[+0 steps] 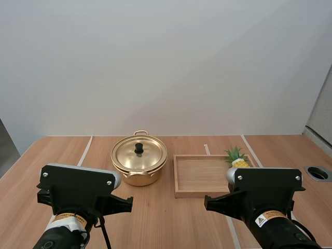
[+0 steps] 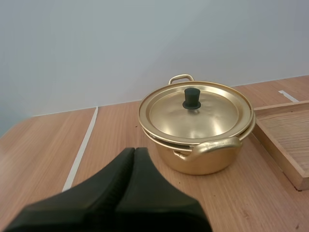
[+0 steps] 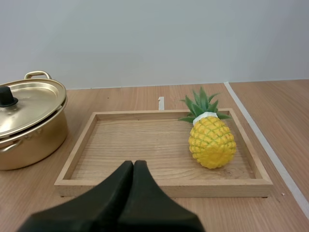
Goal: Open the pot, put the grape inside, and close it
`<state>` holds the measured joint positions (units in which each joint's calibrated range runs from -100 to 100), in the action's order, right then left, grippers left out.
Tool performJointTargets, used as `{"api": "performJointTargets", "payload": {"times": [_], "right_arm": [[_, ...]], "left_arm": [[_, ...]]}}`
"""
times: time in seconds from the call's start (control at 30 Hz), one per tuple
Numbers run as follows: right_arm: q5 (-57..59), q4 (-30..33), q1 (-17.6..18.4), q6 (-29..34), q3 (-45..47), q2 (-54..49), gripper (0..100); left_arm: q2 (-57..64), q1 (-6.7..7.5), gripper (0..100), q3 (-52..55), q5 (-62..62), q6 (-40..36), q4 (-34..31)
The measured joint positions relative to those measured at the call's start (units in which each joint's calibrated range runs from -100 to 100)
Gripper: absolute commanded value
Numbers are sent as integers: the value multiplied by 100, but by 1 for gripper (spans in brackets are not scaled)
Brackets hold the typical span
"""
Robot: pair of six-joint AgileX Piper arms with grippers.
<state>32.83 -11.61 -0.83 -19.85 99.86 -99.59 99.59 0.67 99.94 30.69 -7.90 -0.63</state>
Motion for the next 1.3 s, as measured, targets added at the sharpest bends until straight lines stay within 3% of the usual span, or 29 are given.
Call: {"api": "performJointTargets", "payload": {"times": [0.43,1.3], "right_arm": [[0,303,0,-115,0,0,0],[-35,337,0,-115,0,0,0]], "left_arm": [[0,0,0,0,0,0,0],[0,0,0,0,0,0,0]]}}
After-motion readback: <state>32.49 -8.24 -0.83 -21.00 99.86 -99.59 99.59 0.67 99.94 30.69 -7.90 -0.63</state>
